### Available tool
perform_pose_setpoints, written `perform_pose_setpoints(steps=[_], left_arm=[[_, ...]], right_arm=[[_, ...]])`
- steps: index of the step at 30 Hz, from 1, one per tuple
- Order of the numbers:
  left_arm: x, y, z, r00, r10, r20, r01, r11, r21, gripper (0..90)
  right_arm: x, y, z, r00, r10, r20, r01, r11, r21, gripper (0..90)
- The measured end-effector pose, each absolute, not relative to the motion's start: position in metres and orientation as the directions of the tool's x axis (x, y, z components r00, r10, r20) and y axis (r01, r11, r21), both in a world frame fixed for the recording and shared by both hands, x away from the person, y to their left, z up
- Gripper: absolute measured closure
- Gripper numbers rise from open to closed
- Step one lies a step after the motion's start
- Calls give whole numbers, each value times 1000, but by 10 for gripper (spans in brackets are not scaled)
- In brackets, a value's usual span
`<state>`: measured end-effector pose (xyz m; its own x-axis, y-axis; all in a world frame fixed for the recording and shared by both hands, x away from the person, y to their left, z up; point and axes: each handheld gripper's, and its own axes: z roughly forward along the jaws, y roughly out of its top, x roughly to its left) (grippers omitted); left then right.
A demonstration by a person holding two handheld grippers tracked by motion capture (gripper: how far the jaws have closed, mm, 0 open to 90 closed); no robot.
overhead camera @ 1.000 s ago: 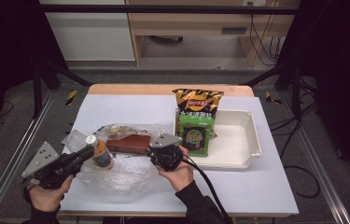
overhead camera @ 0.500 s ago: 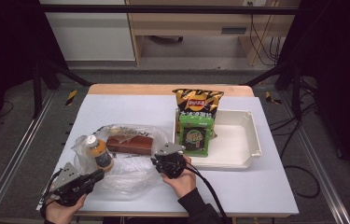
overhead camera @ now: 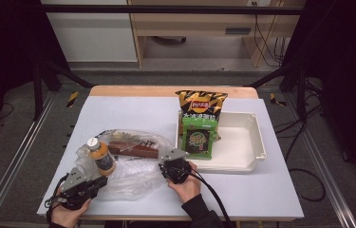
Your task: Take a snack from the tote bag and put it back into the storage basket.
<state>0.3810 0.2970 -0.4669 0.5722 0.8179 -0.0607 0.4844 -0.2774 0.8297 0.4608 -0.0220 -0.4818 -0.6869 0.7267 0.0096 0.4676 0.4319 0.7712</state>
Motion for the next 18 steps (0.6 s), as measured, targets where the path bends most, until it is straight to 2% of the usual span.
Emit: perform_pose_setpoints(steps=[5, 9, 13, 18], left_arm=[[382, 300, -466, 570, 819, -64, 472, -263, 841, 833], [382, 300, -465, 571, 818, -68, 471, -259, 843, 833], [382, 300, -466, 572, 817, -68, 471, -259, 843, 834], [383, 300, -466, 572, 818, -70, 474, -259, 841, 837]], right_arm=[[453, -20, -455, -725, 688, 27, 382, 370, 847, 680], [456, -6, -430, -744, 668, 25, 341, 347, 874, 739], [471, 13, -429, -745, 666, 34, 368, 367, 854, 818], [490, 26, -442, -722, 690, 38, 400, 372, 837, 822]])
